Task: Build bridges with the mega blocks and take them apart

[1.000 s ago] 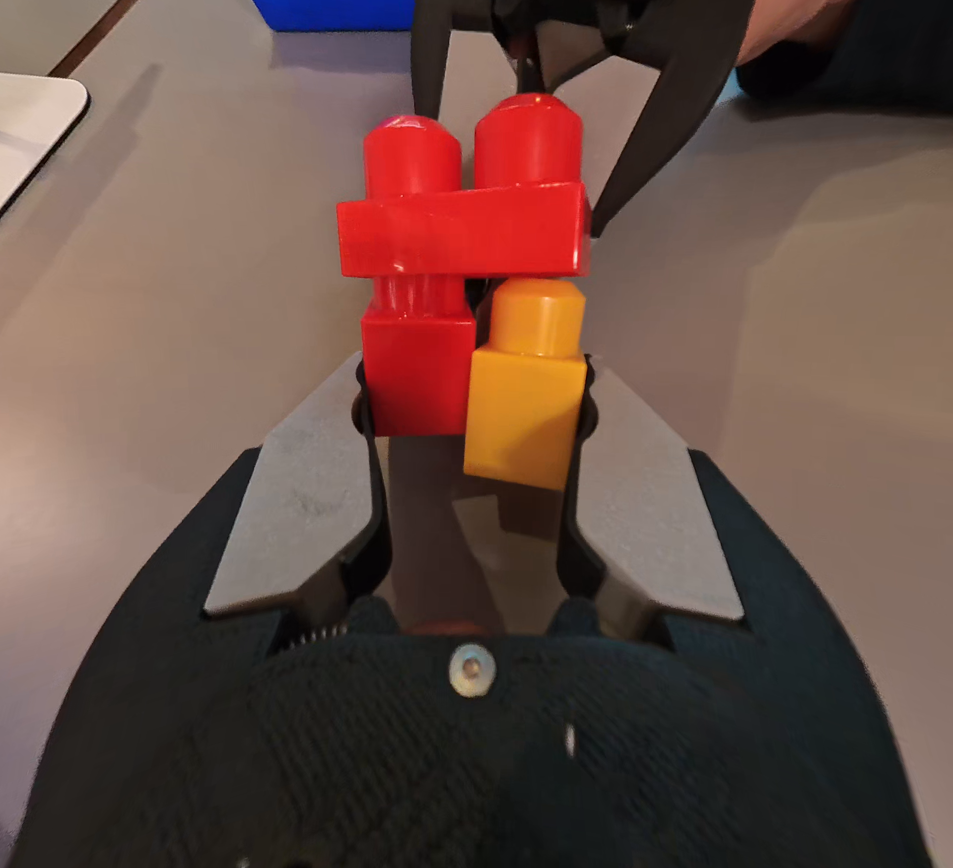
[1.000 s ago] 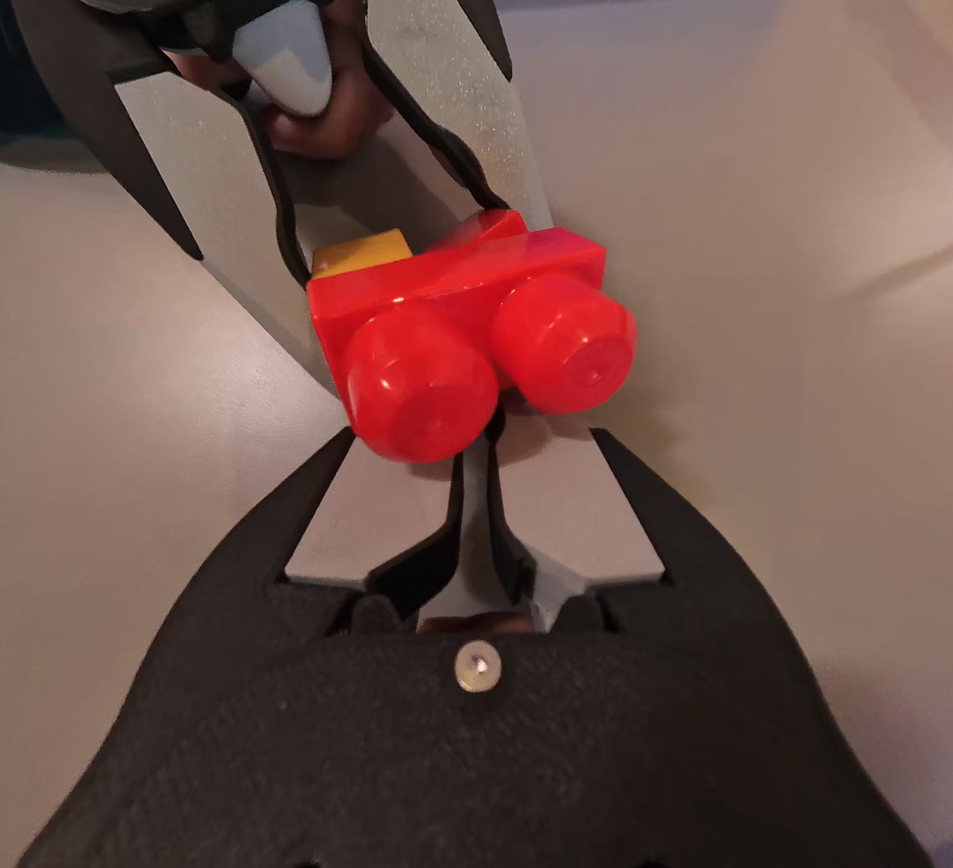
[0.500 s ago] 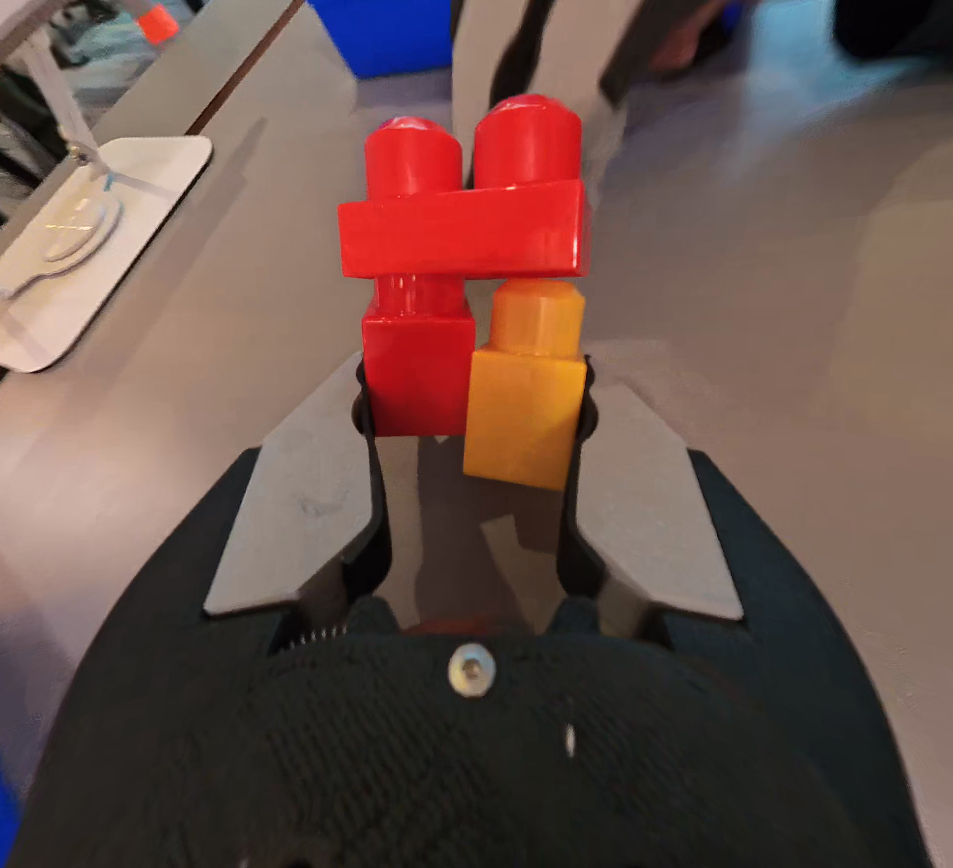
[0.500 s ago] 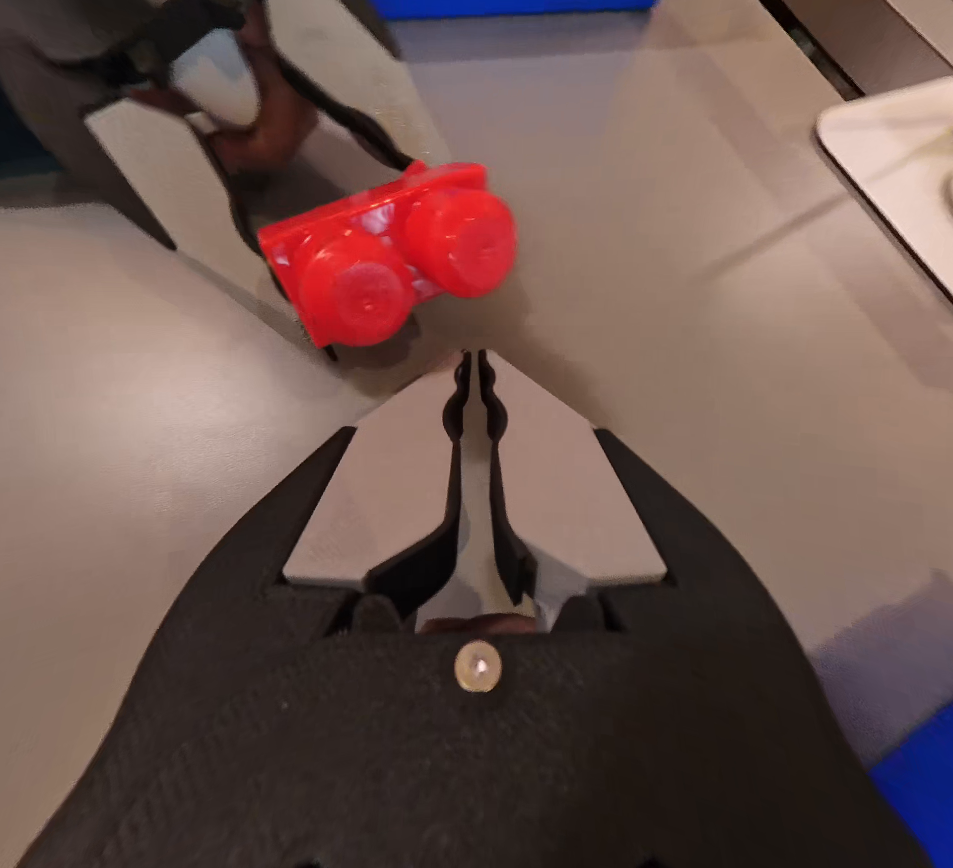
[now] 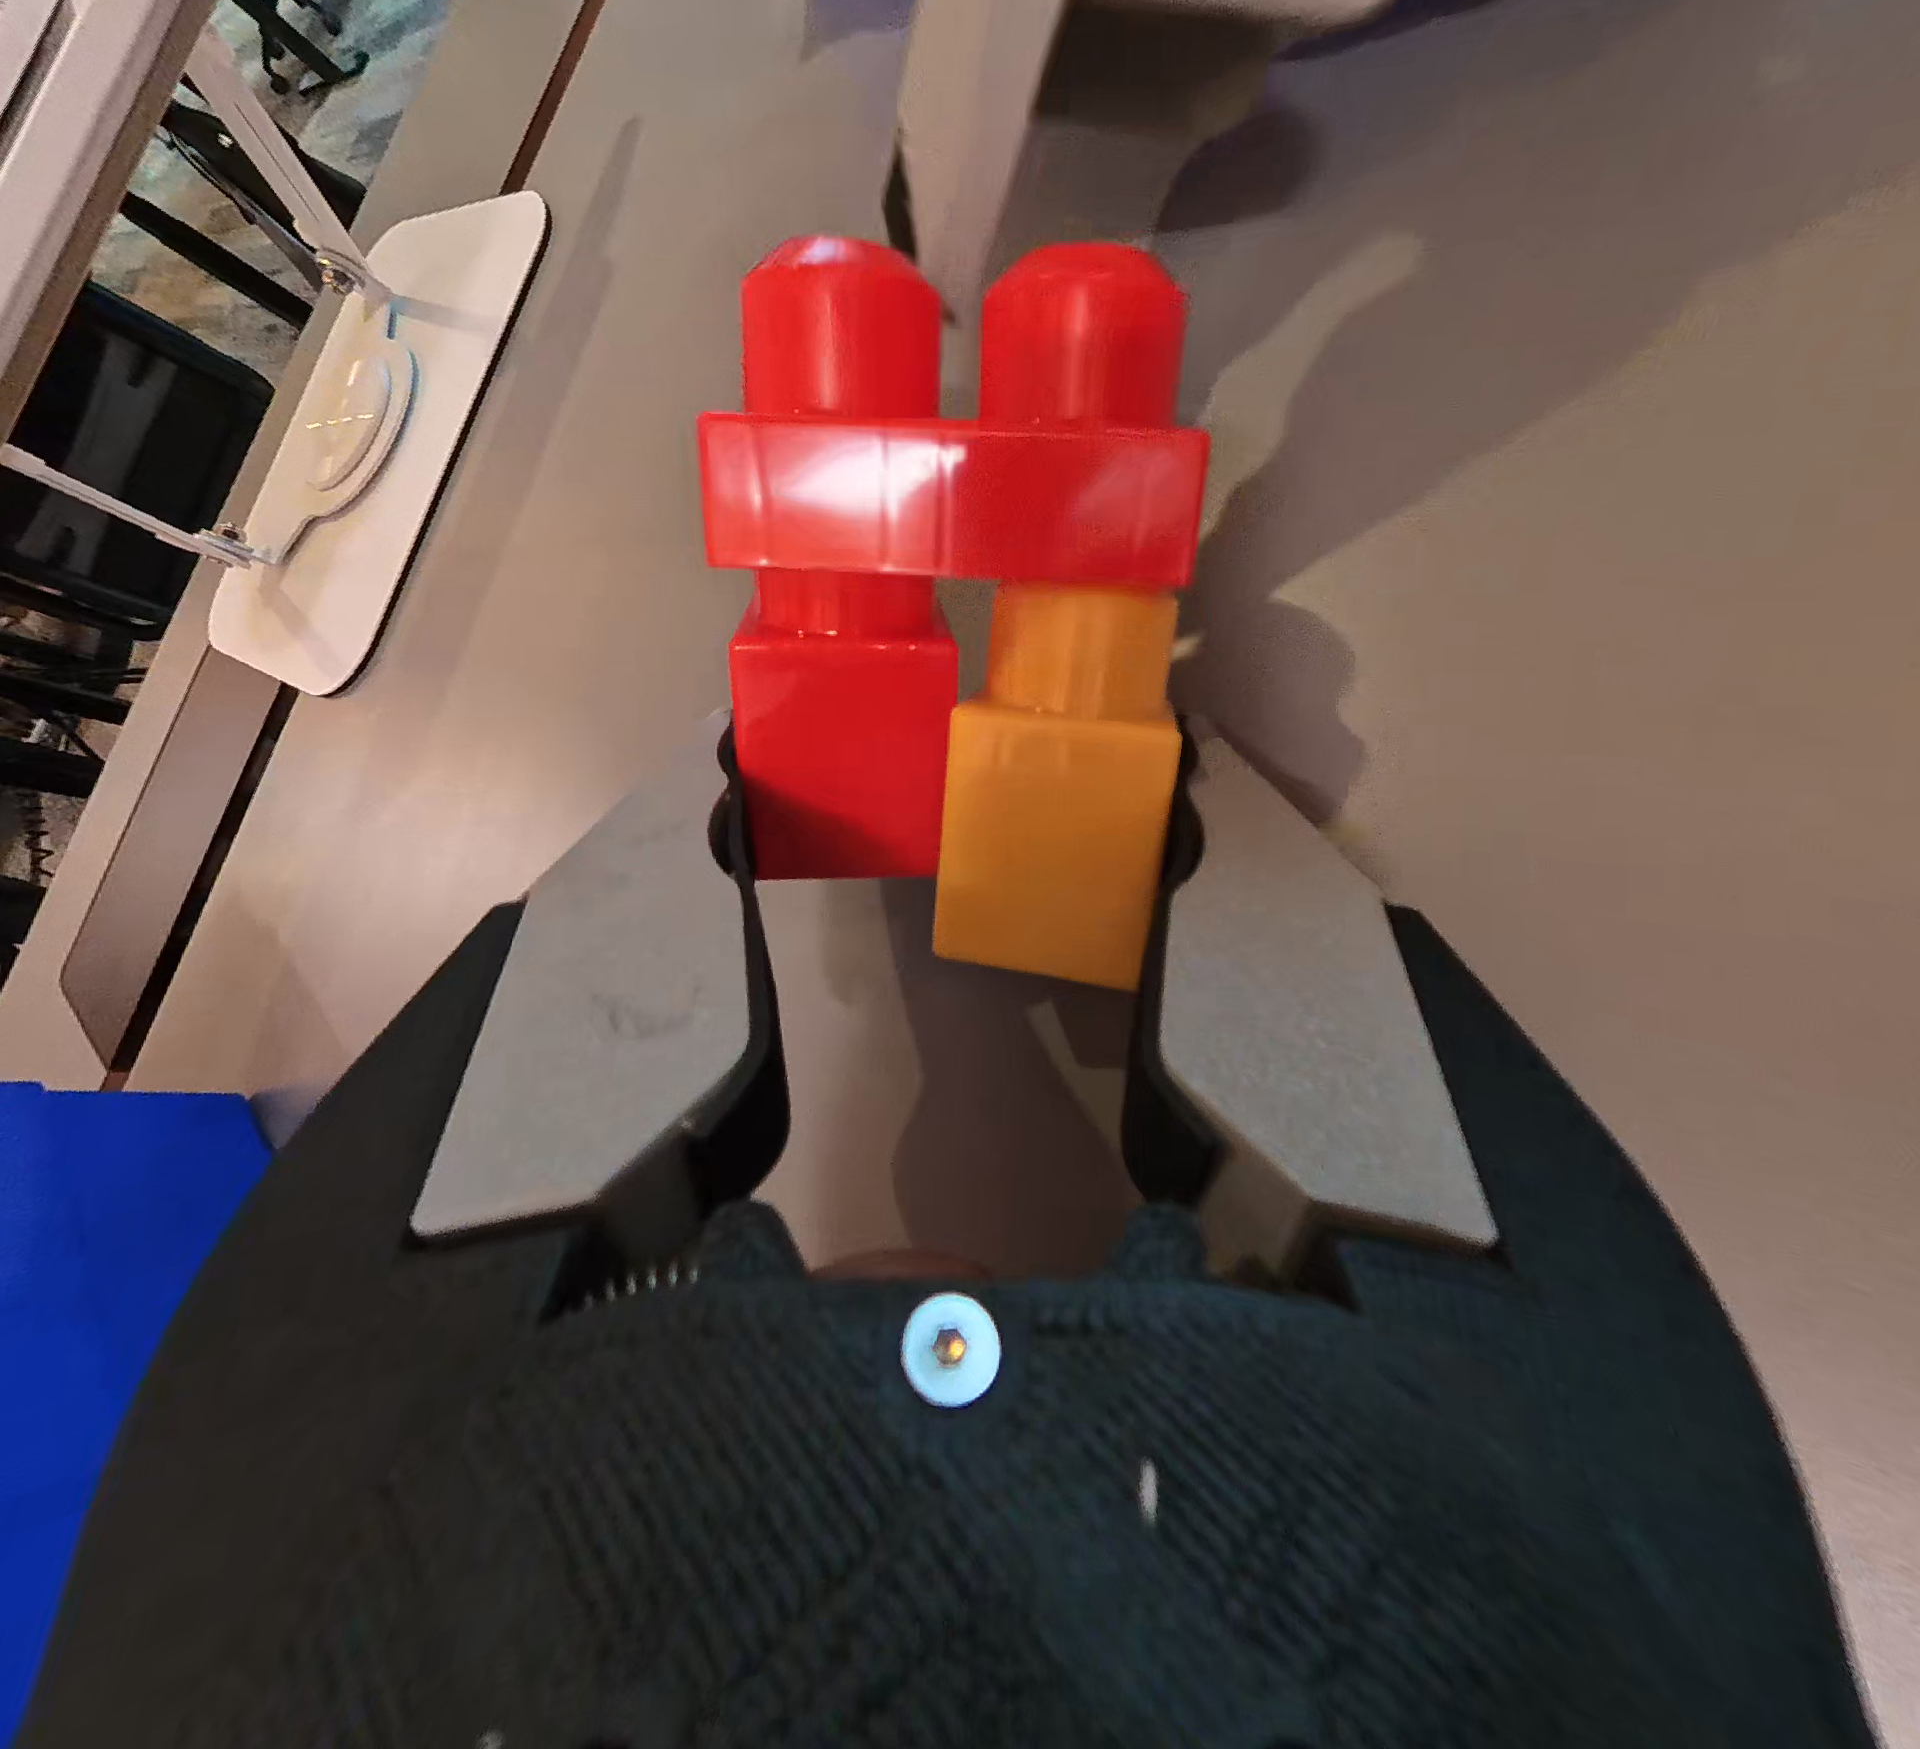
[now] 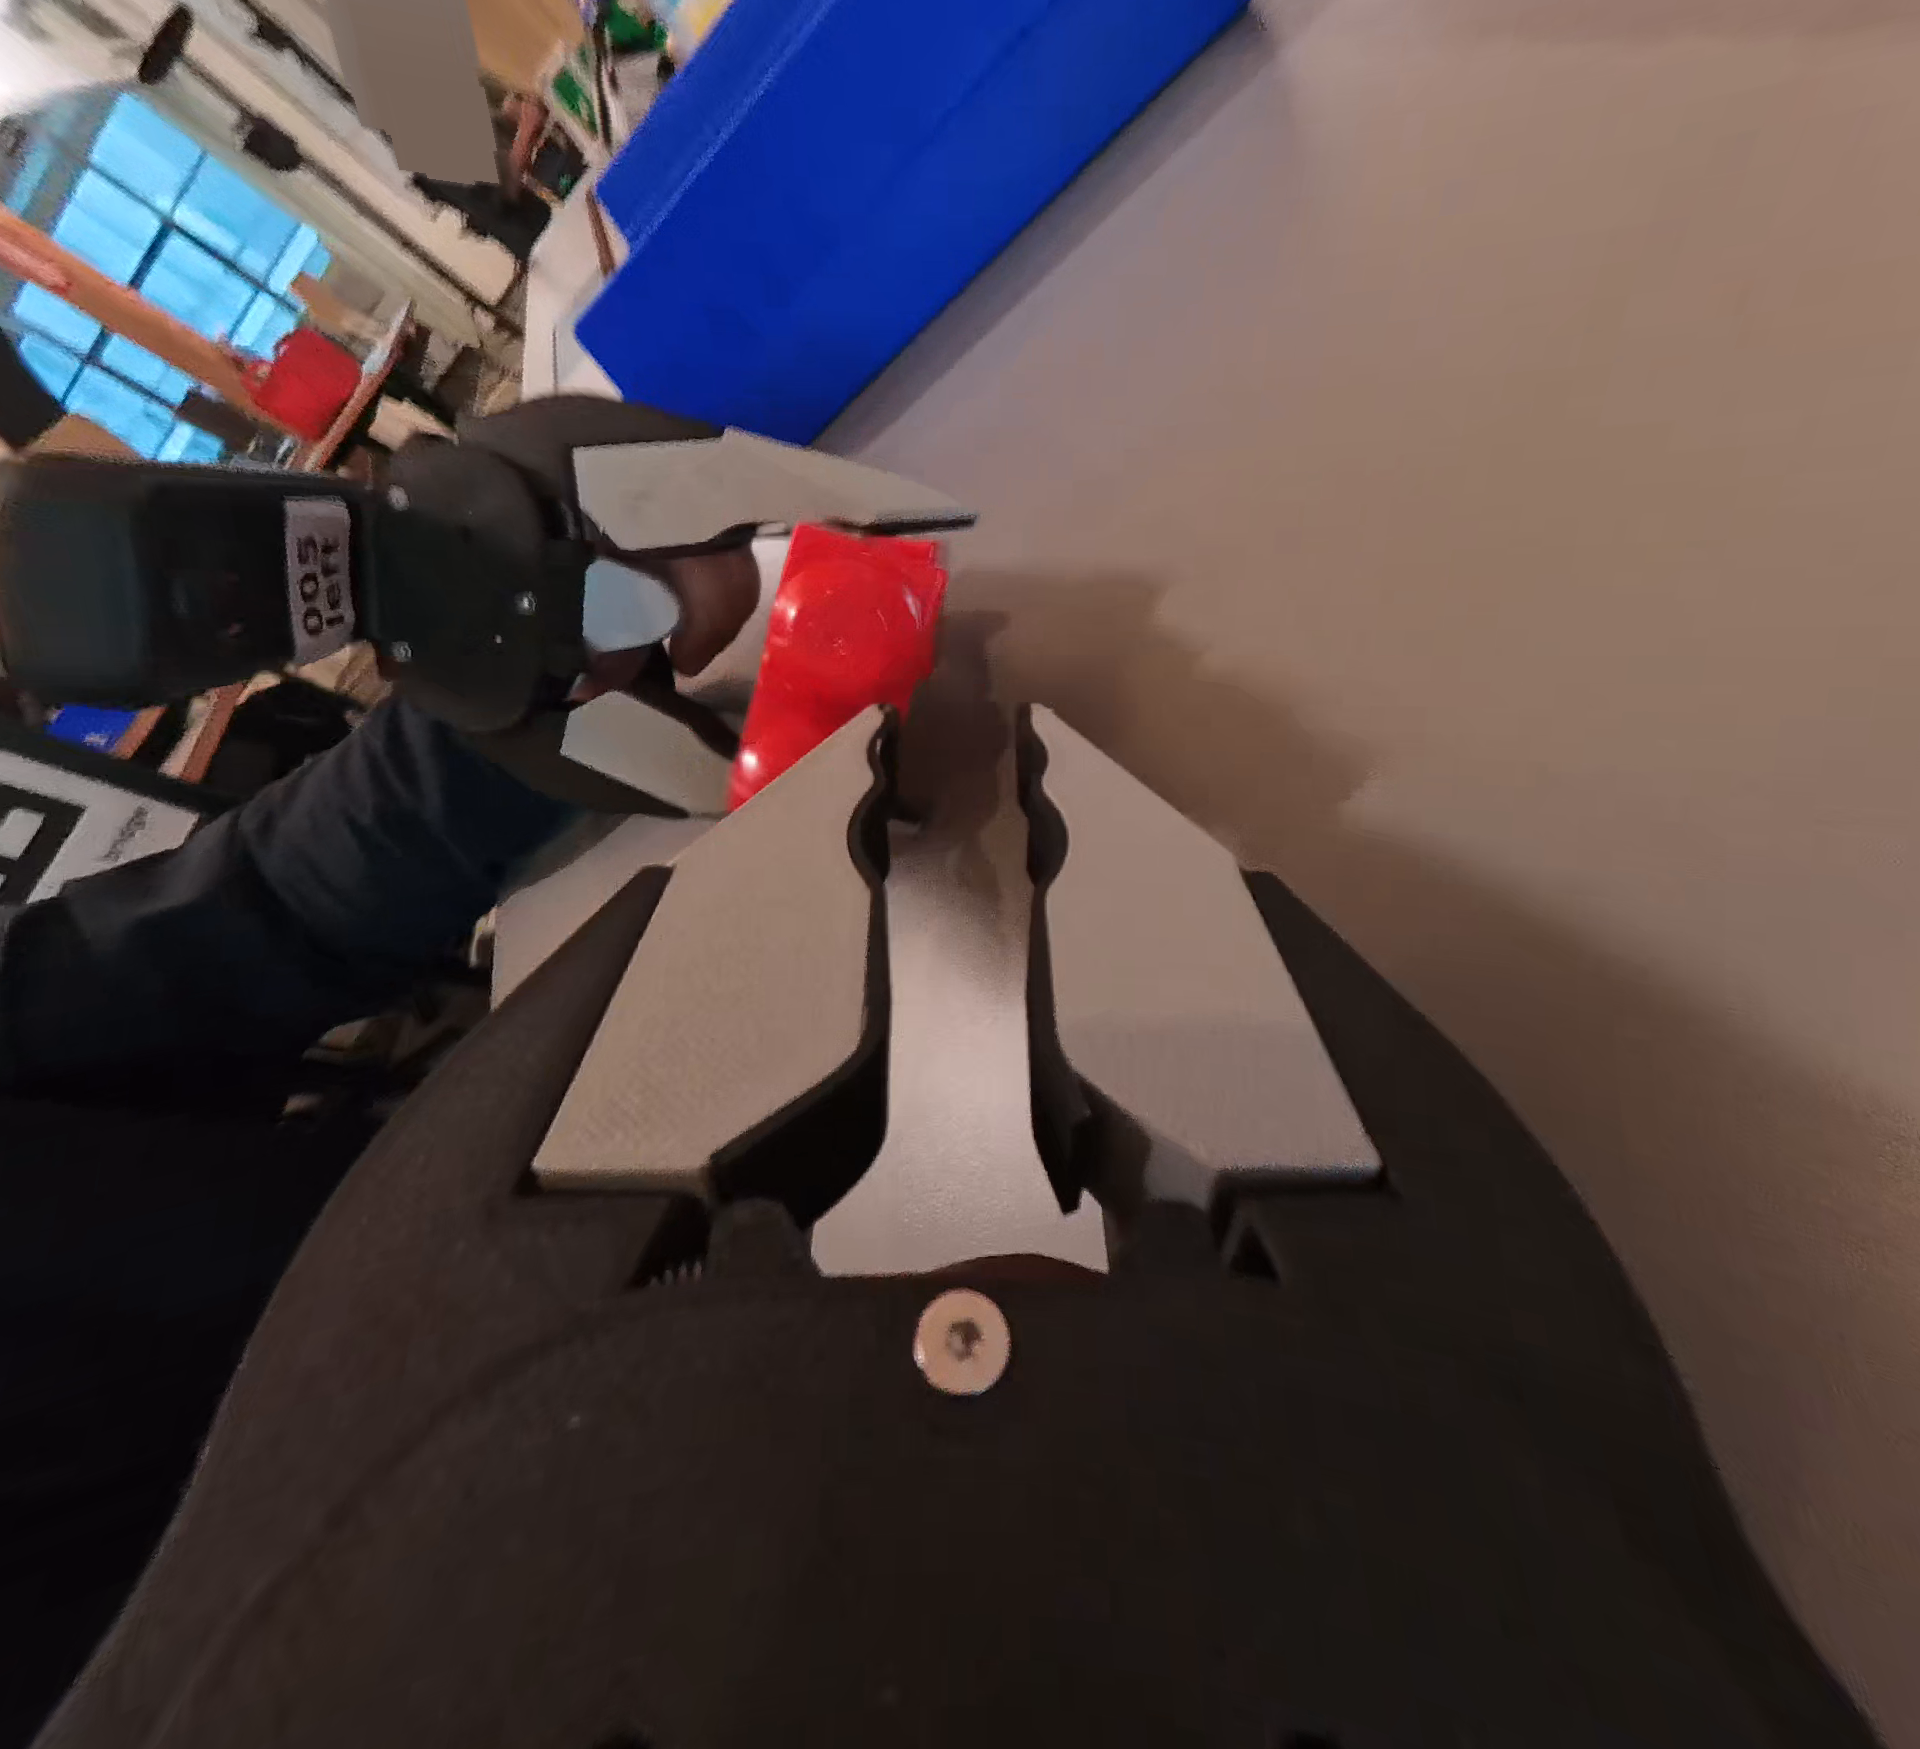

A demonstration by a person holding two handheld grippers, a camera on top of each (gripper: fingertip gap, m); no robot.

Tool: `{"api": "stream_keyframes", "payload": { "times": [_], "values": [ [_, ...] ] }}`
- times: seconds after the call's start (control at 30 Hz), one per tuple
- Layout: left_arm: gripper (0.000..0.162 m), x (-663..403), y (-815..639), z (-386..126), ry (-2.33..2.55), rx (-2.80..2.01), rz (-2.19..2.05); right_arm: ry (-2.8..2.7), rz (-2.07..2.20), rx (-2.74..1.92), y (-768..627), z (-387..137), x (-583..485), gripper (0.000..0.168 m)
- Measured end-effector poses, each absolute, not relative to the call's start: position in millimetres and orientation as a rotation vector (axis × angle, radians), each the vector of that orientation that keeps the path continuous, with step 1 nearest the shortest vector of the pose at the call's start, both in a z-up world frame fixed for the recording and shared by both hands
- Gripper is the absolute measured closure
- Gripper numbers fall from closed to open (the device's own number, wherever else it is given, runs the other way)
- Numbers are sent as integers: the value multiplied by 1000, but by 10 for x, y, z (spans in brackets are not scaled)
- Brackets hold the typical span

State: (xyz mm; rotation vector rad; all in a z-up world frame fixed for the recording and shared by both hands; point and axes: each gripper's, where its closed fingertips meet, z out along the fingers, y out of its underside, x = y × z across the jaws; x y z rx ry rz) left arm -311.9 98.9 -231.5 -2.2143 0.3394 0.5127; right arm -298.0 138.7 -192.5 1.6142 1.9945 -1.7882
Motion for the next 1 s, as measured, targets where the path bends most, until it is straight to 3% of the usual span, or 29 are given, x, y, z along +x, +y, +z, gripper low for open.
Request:
{"api": "stream_keyframes", "payload": {
  "times": [0.23, 0.53, 1.0],
  "values": [
    [84, -3122, 977, -2328, 315, -2211, 473, 1989, -1837, 1509, 1251, -1859, -2944, 159],
    [84, -3104, 994, -2323, 331, -2216, 494, 2072, -1782, 1482, 1180, -1925, -2928, 140],
    [84, -3143, 998, -2299, 342, -2227, 598, 1920, -1774, 1447, 1131, -1918, -2884, 142]
  ]
}}
